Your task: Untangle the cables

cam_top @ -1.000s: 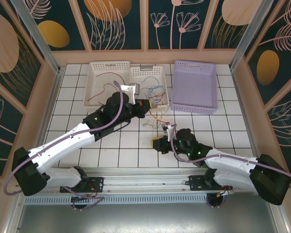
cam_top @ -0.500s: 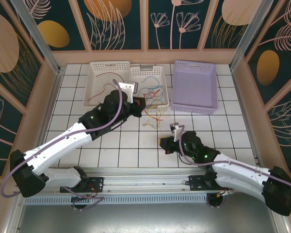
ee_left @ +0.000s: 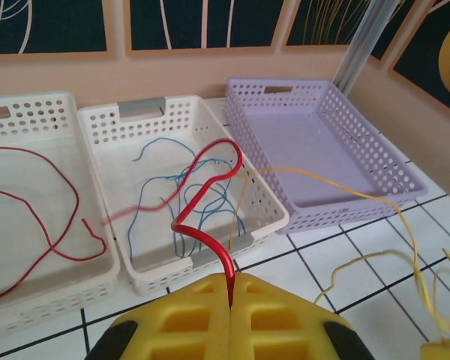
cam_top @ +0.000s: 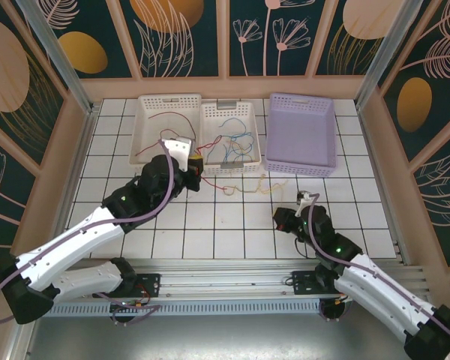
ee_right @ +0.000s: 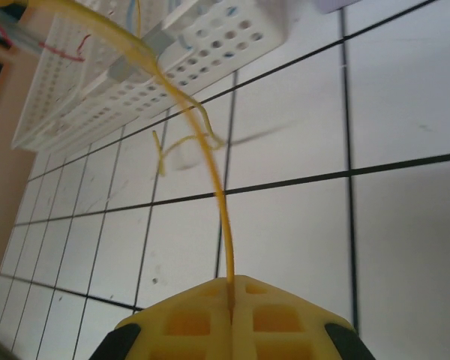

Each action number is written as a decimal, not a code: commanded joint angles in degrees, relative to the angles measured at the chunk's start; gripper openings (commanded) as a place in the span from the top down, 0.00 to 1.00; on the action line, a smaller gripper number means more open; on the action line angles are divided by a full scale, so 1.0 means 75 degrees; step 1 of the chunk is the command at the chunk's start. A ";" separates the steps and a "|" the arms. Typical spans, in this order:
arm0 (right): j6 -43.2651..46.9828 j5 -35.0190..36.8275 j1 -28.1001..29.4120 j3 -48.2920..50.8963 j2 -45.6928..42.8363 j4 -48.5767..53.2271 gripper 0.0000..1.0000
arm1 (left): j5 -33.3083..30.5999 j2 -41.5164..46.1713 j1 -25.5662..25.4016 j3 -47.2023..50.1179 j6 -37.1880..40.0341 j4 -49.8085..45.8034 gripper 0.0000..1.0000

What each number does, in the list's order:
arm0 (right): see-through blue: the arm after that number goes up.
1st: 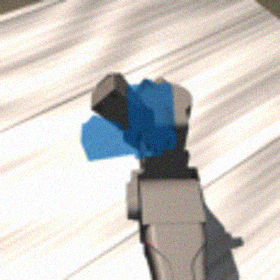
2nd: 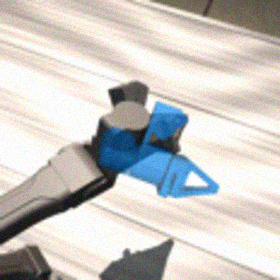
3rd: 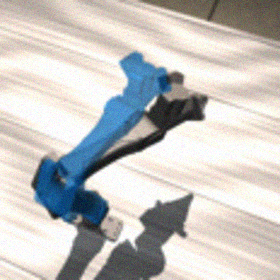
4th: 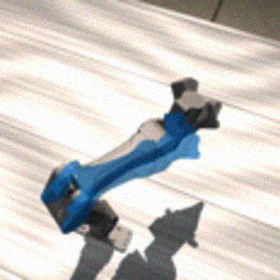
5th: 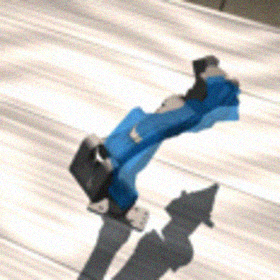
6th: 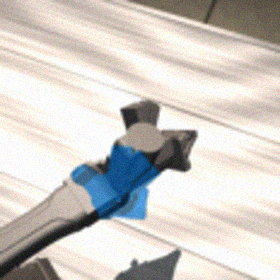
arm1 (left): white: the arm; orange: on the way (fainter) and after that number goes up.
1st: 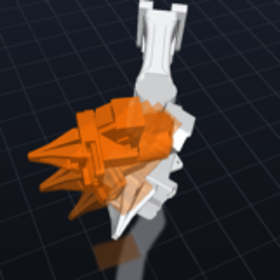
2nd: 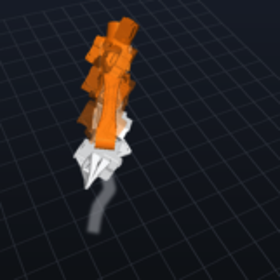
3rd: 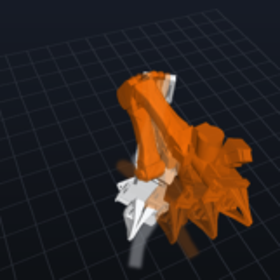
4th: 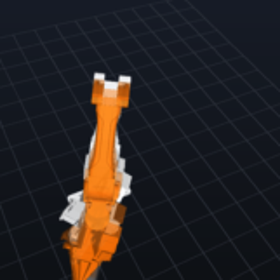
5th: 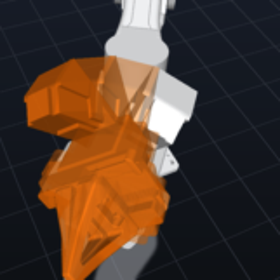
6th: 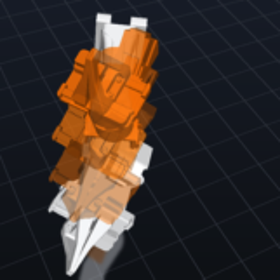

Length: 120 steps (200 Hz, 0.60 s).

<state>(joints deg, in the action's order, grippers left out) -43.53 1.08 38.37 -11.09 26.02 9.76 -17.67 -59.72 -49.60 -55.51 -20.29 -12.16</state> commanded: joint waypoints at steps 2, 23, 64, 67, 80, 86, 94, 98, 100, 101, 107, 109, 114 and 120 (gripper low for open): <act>-0.0275 0.0202 -0.0262 -0.0186 -0.0209 0.1047 1.00 | -0.0136 0.0175 -0.0007 0.0170 0.0397 0.0300 1.00; -0.0318 0.0073 -0.0413 -0.0363 -0.0228 0.1261 1.00 | -0.0185 0.0269 -0.0006 0.0091 0.0564 0.0091 1.00; -0.0413 0.0008 -0.0452 -0.0691 -0.0210 0.1472 1.00 | -0.0582 0.0832 -0.0001 0.0492 0.0841 -0.0190 1.00; -0.0418 -0.0144 -0.0446 -0.0714 -0.0208 0.1449 1.00 | -0.0616 0.0908 -0.0001 0.0566 0.0848 -0.0175 1.00; -0.0350 -0.0471 -0.0451 -0.0817 -0.0191 0.1286 1.00 | -0.0570 0.1230 0.0004 0.0911 0.0846 -0.0009 1.00; -0.0287 -0.0646 -0.0450 -0.0860 -0.0175 0.1162 1.00 | -0.0444 0.1388 -0.0007 0.1050 0.0832 0.0102 1.00; -0.0224 -0.0820 -0.0451 -0.0969 -0.0136 0.1052 1.00 | -0.0297 0.1576 -0.0007 0.1198 0.0831 0.0255 1.00; -0.0214 -0.0871 -0.0452 -0.1027 -0.0094 0.1034 1.00 | -0.0233 0.1660 -0.0001 0.1256 0.0831 0.0329 1.00; -0.0207 -0.0888 -0.0449 -0.1064 -0.0086 0.1035 1.00 | -0.0216 0.1700 -0.0006 0.1283 0.0840 0.0361 1.00; -0.0207 -0.0891 -0.0450 -0.1081 -0.0078 0.1027 1.00 | -0.0207 0.1720 -0.0006 0.1289 0.0847 0.0376 1.00; -0.0180 -0.0953 -0.0449 -0.1185 -0.0038 0.1019 1.00 | -0.0178 0.1849 -0.0004 0.1345 0.0891 0.0470 1.00; -0.0160 -0.0976 -0.0451 -0.1235 -0.0022 0.1022 1.00 | -0.0179 0.1888 -0.0001 0.1375 0.0910 0.0493 1.00; -0.0113 -0.1026 -0.0446 -0.1339 -0.0001 0.1019 1.00 | -0.0198 0.1996 -0.0007 0.1418 0.0974 0.0554 1.00; -0.0059 -0.1068 -0.0446 -0.1481 0.0019 0.1057 1.00 | -0.0306 0.2122 0.0002 0.1479 0.1031 0.0619 1.00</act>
<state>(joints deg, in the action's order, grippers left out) -45.36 -3.33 35.33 -17.54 25.61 19.07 -19.79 -47.07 -49.63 -45.95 -14.94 -11.97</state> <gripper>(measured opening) 0.046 0.060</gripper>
